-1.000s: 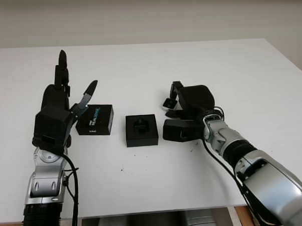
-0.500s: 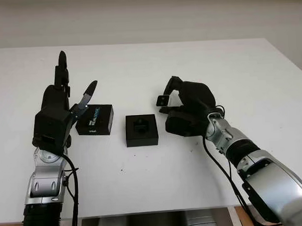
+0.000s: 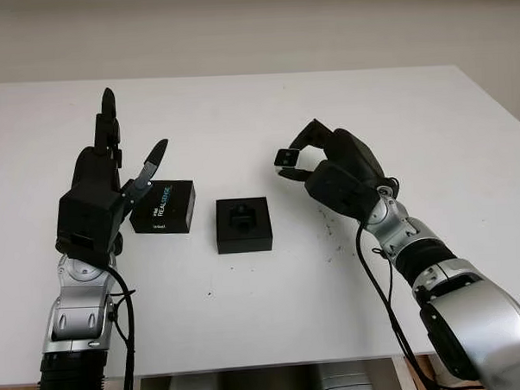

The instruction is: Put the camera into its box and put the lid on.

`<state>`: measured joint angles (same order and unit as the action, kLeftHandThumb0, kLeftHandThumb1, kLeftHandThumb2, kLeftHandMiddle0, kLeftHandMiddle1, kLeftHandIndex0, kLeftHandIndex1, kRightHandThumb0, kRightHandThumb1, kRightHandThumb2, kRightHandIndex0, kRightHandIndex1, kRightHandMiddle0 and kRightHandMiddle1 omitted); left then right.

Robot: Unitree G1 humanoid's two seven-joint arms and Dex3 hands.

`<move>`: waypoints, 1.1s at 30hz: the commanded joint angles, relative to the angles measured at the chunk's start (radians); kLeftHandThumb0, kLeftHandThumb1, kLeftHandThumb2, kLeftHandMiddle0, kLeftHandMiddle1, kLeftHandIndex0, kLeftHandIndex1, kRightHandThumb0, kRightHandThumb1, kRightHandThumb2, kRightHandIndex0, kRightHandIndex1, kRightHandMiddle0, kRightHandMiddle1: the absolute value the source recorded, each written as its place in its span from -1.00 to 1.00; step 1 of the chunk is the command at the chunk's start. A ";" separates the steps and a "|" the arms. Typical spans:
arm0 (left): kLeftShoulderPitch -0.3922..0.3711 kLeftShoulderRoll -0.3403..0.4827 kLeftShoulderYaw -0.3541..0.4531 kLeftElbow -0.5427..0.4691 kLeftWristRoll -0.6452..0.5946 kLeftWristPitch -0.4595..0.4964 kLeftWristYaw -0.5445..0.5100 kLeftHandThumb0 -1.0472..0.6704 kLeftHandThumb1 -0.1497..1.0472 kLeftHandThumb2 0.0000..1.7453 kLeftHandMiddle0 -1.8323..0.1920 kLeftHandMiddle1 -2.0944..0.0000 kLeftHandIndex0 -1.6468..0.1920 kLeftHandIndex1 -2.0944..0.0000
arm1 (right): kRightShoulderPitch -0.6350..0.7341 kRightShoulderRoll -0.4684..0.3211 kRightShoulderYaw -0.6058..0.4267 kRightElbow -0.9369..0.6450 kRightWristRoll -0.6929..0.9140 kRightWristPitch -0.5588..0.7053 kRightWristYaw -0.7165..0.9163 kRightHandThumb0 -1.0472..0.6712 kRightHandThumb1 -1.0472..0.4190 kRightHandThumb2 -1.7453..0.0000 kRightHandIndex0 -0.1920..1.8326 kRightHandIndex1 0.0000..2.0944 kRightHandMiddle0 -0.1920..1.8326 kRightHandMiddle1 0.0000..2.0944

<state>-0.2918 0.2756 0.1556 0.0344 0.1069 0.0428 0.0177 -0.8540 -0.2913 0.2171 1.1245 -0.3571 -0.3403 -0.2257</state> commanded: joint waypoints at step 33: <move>0.000 -0.001 0.002 -0.031 0.006 0.027 0.009 -0.45 1.00 -0.64 0.90 0.95 0.91 0.95 | 0.183 0.085 -0.071 -0.319 0.166 -0.127 0.415 -0.39 -0.97 0.94 -0.58 -0.96 -0.38 0.44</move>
<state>-0.2911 0.2737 0.1576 0.0202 0.1159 0.0695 0.0258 -0.6744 -0.2129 0.1493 0.8153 -0.2023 -0.4759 0.1844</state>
